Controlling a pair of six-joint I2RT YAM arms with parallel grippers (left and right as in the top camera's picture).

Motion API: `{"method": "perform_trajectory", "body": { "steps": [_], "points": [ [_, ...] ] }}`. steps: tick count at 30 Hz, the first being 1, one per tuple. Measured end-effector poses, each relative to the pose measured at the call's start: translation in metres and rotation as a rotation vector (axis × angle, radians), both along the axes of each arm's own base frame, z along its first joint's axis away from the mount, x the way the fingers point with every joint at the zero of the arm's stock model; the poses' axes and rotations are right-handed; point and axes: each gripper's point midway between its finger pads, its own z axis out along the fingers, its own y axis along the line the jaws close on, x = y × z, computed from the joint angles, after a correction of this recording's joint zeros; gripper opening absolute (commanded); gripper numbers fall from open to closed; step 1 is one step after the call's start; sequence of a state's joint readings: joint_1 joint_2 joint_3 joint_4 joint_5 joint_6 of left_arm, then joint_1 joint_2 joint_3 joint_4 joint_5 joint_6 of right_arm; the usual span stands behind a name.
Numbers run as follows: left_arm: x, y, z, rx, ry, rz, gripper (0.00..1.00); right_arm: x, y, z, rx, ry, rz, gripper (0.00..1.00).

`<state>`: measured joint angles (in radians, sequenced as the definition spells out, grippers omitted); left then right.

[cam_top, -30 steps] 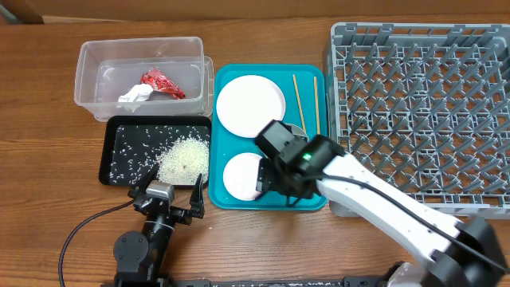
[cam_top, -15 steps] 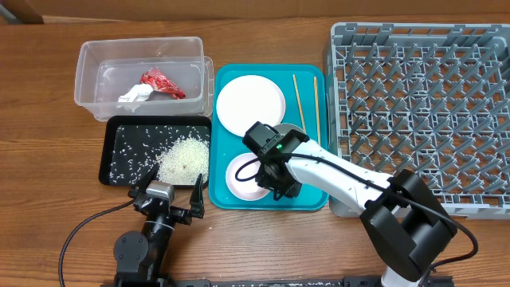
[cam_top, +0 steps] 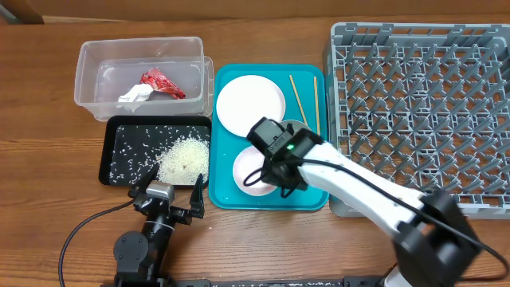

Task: Sort waste into correct bins and load items into the dishwasher
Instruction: 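Grasp the pink bowl rim with the right gripper and lift, then carry the pink bowl into the dish rack with the right gripper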

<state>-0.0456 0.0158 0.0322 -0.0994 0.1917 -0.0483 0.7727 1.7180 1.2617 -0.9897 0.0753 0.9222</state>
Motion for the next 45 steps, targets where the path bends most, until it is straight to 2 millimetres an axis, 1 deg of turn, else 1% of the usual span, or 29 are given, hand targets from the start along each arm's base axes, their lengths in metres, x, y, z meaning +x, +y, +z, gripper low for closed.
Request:
{"method": "perform_trajectory", "body": {
  "steps": [2, 4, 7, 10, 14, 16, 18, 22, 24, 25, 28, 30, 32, 35, 40, 45],
  "points": [
    [0.000, 0.000, 0.000, 0.000, 0.000, 0.000, 1.00, 0.006, -0.001, 0.027, 0.028, -0.082, 0.036, 0.04],
    [0.000, 0.000, 0.000, 0.000, 0.000, 0.000, 1.00, 0.011, -0.004, 0.059, 0.056, -0.177, 0.079, 0.04],
    [0.000, 0.000, 0.000, 0.000, 0.000, 0.000, 1.00, 0.012, -0.019, 0.096, 0.040, -0.293, 0.129, 0.04],
    [0.000, 0.000, 0.000, 0.000, 0.000, 0.000, 1.00, 0.013, -0.044, 0.120, -0.035, -0.388, 0.130, 0.04],
    [0.000, 0.000, 0.000, 0.000, 0.000, 0.000, 1.00, 0.021, -0.083, 0.150, -0.184, -0.536, 0.074, 0.04],
    [0.000, 0.000, 0.000, 0.000, 0.000, 0.000, 1.00, 0.027, -0.111, 0.173, -0.289, -0.638, 0.010, 0.04],
    [0.000, 0.000, 0.000, 0.000, 0.000, 0.000, 1.00, 0.032, -0.135, 0.187, -0.387, -0.694, -0.047, 0.04],
    [0.000, 0.000, 0.000, 0.000, 0.000, 0.000, 1.00, 0.041, -0.180, 0.201, -0.579, -0.723, -0.130, 0.04],
    [0.000, 0.000, 0.000, 0.000, 0.000, 0.000, 1.00, 0.043, -0.193, 0.202, -0.632, -0.714, -0.146, 0.04],
    [0.000, 0.000, 0.000, 0.000, 0.000, 0.000, 1.00, 0.045, -0.207, 0.203, -0.689, -0.699, -0.166, 0.04],
    [0.000, 0.000, 0.000, 0.000, 0.000, 0.000, 1.00, 0.050, -0.238, 0.204, -0.788, -0.657, -0.230, 0.04],
    [0.000, 0.000, 0.000, 0.000, 0.000, 0.000, 1.00, 0.050, -0.254, 0.204, -0.827, -0.635, -0.264, 0.04],
    [0.000, 0.000, 0.000, 0.000, 0.000, 0.000, 1.00, 0.049, -0.264, 0.206, -0.854, -0.624, -0.284, 0.04],
    [0.000, 0.000, 0.000, 0.000, 0.000, 0.000, 1.00, 0.046, -0.270, 0.210, -0.907, -0.619, -0.279, 0.04],
    [0.000, 0.000, 0.000, 0.000, 0.000, 0.000, 1.00, 0.032, -0.281, 0.226, -1.036, -0.610, -0.258, 0.04],
    [0.000, 0.000, 0.000, 0.000, 0.000, 0.000, 1.00, 0.022, -0.283, 0.247, -0.978, -0.707, -0.329, 0.04]
  ]
}}
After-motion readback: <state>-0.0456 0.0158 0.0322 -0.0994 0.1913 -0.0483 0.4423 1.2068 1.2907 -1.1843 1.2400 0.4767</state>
